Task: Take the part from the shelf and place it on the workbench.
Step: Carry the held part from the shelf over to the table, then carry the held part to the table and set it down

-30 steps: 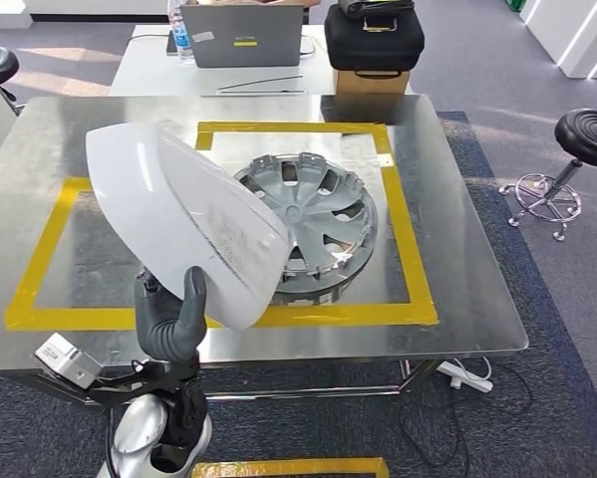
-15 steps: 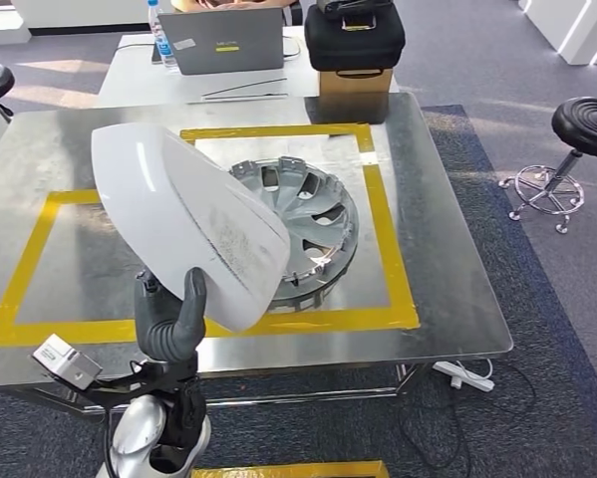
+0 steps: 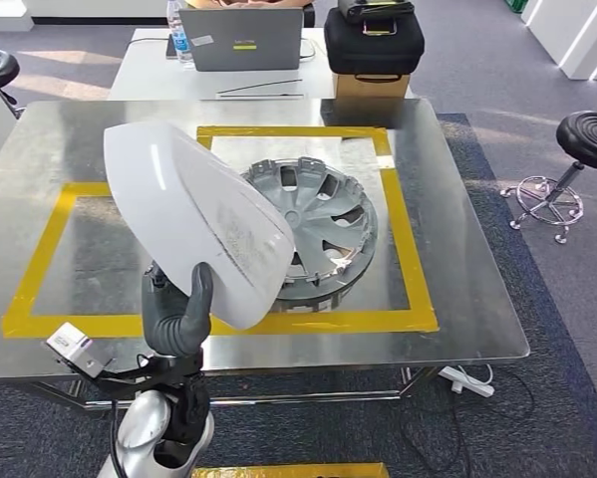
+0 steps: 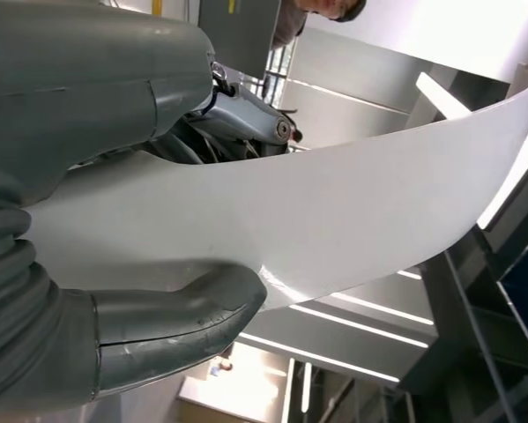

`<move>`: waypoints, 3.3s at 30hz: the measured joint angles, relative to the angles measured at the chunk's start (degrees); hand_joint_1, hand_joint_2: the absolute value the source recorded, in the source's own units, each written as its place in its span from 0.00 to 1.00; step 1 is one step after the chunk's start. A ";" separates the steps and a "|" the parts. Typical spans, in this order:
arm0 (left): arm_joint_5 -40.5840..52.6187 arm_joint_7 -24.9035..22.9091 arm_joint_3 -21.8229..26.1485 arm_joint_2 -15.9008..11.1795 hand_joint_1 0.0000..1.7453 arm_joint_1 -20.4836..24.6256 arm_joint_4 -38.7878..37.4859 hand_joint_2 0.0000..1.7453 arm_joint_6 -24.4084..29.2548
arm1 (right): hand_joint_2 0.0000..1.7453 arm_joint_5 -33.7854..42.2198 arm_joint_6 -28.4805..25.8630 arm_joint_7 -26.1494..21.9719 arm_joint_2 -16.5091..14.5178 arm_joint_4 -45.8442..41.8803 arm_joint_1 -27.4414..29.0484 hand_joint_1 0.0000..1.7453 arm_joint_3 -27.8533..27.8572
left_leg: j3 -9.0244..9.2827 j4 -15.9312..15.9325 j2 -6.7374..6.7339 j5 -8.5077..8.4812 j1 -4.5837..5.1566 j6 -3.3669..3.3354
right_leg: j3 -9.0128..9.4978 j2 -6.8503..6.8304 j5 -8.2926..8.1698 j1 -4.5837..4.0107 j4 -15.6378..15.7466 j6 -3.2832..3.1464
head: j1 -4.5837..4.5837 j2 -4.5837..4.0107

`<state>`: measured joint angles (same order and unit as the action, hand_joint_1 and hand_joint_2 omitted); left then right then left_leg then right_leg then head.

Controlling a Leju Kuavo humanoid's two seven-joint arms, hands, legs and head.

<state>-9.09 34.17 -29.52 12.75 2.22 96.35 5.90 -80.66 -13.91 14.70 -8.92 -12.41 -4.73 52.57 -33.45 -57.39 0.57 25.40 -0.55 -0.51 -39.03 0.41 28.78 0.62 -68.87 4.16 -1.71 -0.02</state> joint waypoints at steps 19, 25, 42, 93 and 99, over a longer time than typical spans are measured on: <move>19.59 -8.36 6.57 1.04 1.00 24.98 -33.42 1.00 21.79 | 1.00 -4.52 2.73 2.25 -0.30 0.00 -3.01 0.00 -2.98 | -0.99 -0.43 0.00 -0.77 0.25 1.71 | 4.41 0.19 -4.15 -0.41 10.48 -2.02 | 0.72 0.01; 22.81 -9.76 9.69 0.46 1.00 30.74 -44.48 1.00 26.11 | 1.00 -5.32 3.60 3.17 -0.38 0.00 -3.94 0.00 -4.32 | -1.04 0.15 0.04 -1.07 -0.03 0.16 | 0.47 0.03 -0.18 -0.21 3.09 -0.32 | 0.03 0.00; 38.45 -7.92 34.18 -1.86 1.00 38.90 -58.05 1.00 34.23 | 1.00 -4.96 3.73 3.86 -1.13 0.04 -4.48 0.00 -5.54 | -7.75 -13.83 0.08 6.21 0.07 3.10 | 3.45 0.12 -4.86 0.06 10.40 -3.01 | 0.61 0.00; 74.75 -16.94 62.40 -5.48 0.00 40.47 -67.87 1.00 34.26 | 0.00 -2.67 2.78 2.63 -1.36 0.04 -3.68 0.00 -5.53 | -2.02 -0.92 0.12 -1.11 0.09 0.67 | 0.75 0.01 -2.94 -0.51 4.51 -1.30 | 0.10 0.00; 72.83 -16.12 60.84 -5.77 0.00 40.79 -68.34 1.00 34.28 | 0.00 -2.55 2.77 2.54 -1.36 0.04 -3.55 0.00 -5.53 | -2.19 -1.16 0.11 -0.63 0.16 2.41 | 3.39 0.15 -4.56 -0.57 9.98 -2.73 | 0.21 0.00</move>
<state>63.74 18.05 31.32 6.98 43.02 28.00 40.17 -83.21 -11.15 17.24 -10.27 -12.37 -8.28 47.04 -35.63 -58.54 0.68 24.77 -0.39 1.91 -35.64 0.55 24.23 0.05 -58.88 1.43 -1.50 -0.02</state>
